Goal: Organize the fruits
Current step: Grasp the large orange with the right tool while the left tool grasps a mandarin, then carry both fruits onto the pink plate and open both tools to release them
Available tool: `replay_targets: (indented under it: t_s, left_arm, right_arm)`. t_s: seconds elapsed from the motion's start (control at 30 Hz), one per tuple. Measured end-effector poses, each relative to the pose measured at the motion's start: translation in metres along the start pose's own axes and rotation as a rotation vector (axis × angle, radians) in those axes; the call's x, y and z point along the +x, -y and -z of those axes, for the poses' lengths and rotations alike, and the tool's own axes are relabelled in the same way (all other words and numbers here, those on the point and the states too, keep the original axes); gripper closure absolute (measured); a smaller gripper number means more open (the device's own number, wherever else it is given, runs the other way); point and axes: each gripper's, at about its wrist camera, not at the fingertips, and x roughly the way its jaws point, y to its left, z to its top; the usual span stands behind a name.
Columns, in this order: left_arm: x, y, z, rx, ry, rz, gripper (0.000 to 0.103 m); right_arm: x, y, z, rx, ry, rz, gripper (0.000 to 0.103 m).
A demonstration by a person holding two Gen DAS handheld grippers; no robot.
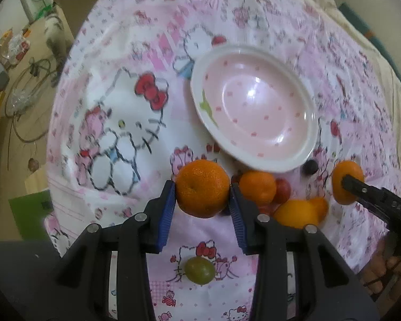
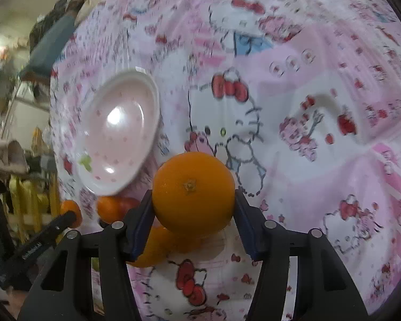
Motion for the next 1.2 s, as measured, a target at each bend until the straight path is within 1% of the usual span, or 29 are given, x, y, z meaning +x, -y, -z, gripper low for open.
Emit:
replay_targets:
  t_s: [0.07,0.13,0.2,0.27,0.33,0.4,0.47,0.53,0.67,0.8,0.87,0.9,0.97,1.0,1.03,1.07,1.13,1.2]
  left_arm:
    - [-0.007,0.0,-0.005,-0.007,0.029,0.0,0.068]
    - [-0.016,0.003,-0.008,0.018,0.078,-0.016,0.068]
    - [-0.024,0.008,-0.008,0.068,0.12,-0.046,0.068]
    - [-0.029,0.011,-0.012,0.089,0.121,-0.031,0.068]
    - [-0.033,0.013,-0.022,0.09,0.105,-0.003,0.068]
    - [-0.033,0.017,-0.037,0.088,0.083,0.036,0.068]
    - [-0.032,0.024,-0.048,0.098,0.073,0.043,0.068]
    - [-0.031,0.031,-0.062,0.129,0.078,0.035,0.068]
    - [-0.024,0.035,-0.088,0.161,0.067,0.015,0.068]
    - [-0.014,0.032,-0.111,0.178,0.056,-0.008,0.068]
    - [-0.011,0.027,-0.117,0.166,0.063,-0.006,0.068]
    - [-0.009,0.023,-0.121,0.147,0.068,-0.001,0.068]
    - [-0.003,0.015,-0.124,0.113,0.057,-0.001,0.068]
    - [0.002,0.009,-0.126,0.078,0.03,0.013,0.068]
    - [0.004,0.007,-0.127,0.064,0.016,0.03,0.068]
    - [0.006,0.006,-0.128,0.061,0.005,0.036,0.068]
    - [0.006,0.006,-0.129,0.067,0.006,0.013,0.068]
    - [0.007,0.006,-0.13,0.07,0.007,0.011,0.068]
  right_arm:
    - [-0.014,-0.003,-0.004,-0.023,0.037,-0.03,0.044]
    - [-0.024,-0.003,-0.007,-0.033,0.083,-0.05,0.044]
    - [-0.028,0.001,-0.013,0.033,0.073,-0.108,0.044]
    - [-0.034,-0.008,-0.02,0.013,0.092,-0.138,0.044]
    - [-0.039,-0.02,-0.027,-0.008,0.105,-0.157,0.044]
    - [-0.04,-0.029,-0.035,0.004,0.101,-0.19,0.044]
    - [-0.04,-0.04,-0.049,-0.007,0.103,-0.204,0.044]
    - [-0.038,-0.052,-0.062,-0.027,0.104,-0.215,0.044]
    - [-0.026,-0.064,-0.081,-0.064,0.078,-0.2,0.044]
    - [-0.002,-0.069,-0.105,-0.095,0.038,-0.194,0.044]
    - [0.016,-0.069,-0.117,-0.087,-0.007,-0.221,0.044]
    - [0.024,-0.07,-0.121,-0.091,-0.023,-0.219,0.044]
    - [0.036,-0.077,-0.126,-0.13,-0.044,-0.2,0.044]
    - [0.044,-0.082,-0.129,-0.156,-0.054,-0.183,0.044]
    - [0.05,-0.085,-0.131,-0.172,-0.058,-0.171,0.044]
    - [0.06,-0.091,-0.134,-0.196,-0.068,-0.149,0.044]
    - [0.074,-0.101,-0.135,-0.234,-0.083,-0.11,0.044]
    - [0.091,-0.112,-0.136,-0.274,-0.113,-0.087,0.044]
